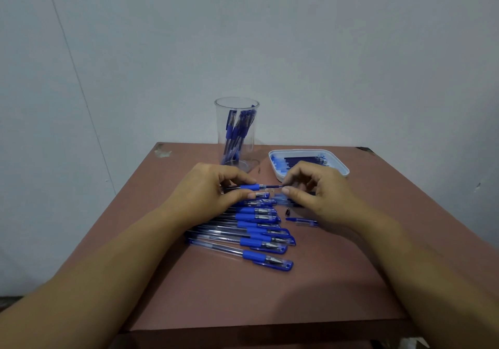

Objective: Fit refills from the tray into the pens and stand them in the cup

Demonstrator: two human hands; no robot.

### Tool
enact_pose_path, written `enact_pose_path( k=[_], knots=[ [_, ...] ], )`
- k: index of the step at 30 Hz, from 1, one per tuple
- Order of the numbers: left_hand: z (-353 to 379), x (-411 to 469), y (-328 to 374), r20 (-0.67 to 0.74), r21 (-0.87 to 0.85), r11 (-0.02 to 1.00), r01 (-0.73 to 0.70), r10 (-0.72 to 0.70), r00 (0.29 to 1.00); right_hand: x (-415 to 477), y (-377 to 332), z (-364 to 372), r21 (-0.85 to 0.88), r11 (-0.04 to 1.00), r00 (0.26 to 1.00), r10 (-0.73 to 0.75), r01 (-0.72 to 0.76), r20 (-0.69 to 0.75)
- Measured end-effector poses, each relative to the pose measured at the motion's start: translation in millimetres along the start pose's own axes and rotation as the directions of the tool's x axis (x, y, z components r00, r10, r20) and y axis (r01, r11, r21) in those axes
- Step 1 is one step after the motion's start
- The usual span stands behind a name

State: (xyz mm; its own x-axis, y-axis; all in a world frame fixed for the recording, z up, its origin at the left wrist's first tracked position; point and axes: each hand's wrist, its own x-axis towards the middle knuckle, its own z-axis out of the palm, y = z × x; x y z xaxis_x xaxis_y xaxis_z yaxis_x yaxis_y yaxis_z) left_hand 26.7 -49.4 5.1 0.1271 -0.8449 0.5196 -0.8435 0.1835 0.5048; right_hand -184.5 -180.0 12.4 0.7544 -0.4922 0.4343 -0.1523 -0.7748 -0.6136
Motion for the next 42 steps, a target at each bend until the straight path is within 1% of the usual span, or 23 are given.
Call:
enact_pose_path(
  k=[4,6,10,12,15,19,21,23,25,26,27,29,34,40,42],
  knots=[
    [1,0,1,0.033,0.01,1.0,-0.017,0.017,0.999,3,-1,6,-0.071,0.996,0.994,-0.048,0.055,0.098],
    [0,-1,1,0.03,-0.002,1.0,-0.011,0.011,0.999,2,-2,4,-0.072,0.996,0.993,-0.04,0.048,0.113],
    [-1,-1,0,0.027,-0.028,1.0,0.013,-0.012,1.0,-1,1,-7,-0.065,0.997,0.994,0.054,-0.049,0.09],
    [-1,-1,0,0.028,-0.029,1.0,0.006,-0.005,1.0,-3,1,-12,-0.093,0.992,0.984,0.1,-0.087,0.144],
    [0,0,0,0.023,-0.025,1.0,0.0,0.0,1.0,-2,0,-11,-0.153,0.98,0.951,0.166,-0.129,0.262],
    [0,0,-1,0.014,-0.022,1.0,0.002,-0.002,1.0,-1,0,-8,-0.231,0.962,0.925,0.213,-0.143,0.315],
    [-1,0,-1,0.014,-0.023,1.0,0.001,-0.001,1.0,-1,0,-9,-0.214,0.962,0.929,0.227,-0.167,0.293],
    [-1,0,-1,0.016,-0.028,1.0,0.0,0.001,1.0,-1,-1,-9,-0.116,0.979,0.966,0.189,-0.171,0.177],
    [0,0,-1,0.016,-0.031,1.0,-0.002,0.003,1.0,-1,-3,-9,0.016,0.992,0.992,0.122,-0.122,0.031],
    [0,0,-1,0.016,-0.031,1.0,-0.003,0.003,1.0,-1,-5,-8,0.068,0.993,0.995,0.101,-0.1,-0.013],
    [0,0,-1,0.015,-0.03,1.0,-0.002,0.003,1.0,-1,-7,-7,0.108,0.99,0.996,0.089,-0.085,-0.032],
    [0,0,-1,0.013,-0.029,1.0,-0.003,0.004,1.0,0,-9,-2,0.146,0.987,0.997,0.069,-0.065,-0.023],
    [2,0,2,0.029,-0.023,0.999,-0.04,0.04,0.999,1,-9,8,0.094,0.996,1.0,0.0,0.0,-0.001],
    [4,-1,4,0.024,-0.023,0.998,-0.053,0.053,0.998,2,-7,15,0.03,0.999,0.999,-0.041,0.042,-0.034],
    [4,-1,4,0.015,-0.012,0.998,-0.058,0.059,0.998,2,-7,16,-0.003,0.998,0.998,-0.058,0.057,-0.021]
  ],
)
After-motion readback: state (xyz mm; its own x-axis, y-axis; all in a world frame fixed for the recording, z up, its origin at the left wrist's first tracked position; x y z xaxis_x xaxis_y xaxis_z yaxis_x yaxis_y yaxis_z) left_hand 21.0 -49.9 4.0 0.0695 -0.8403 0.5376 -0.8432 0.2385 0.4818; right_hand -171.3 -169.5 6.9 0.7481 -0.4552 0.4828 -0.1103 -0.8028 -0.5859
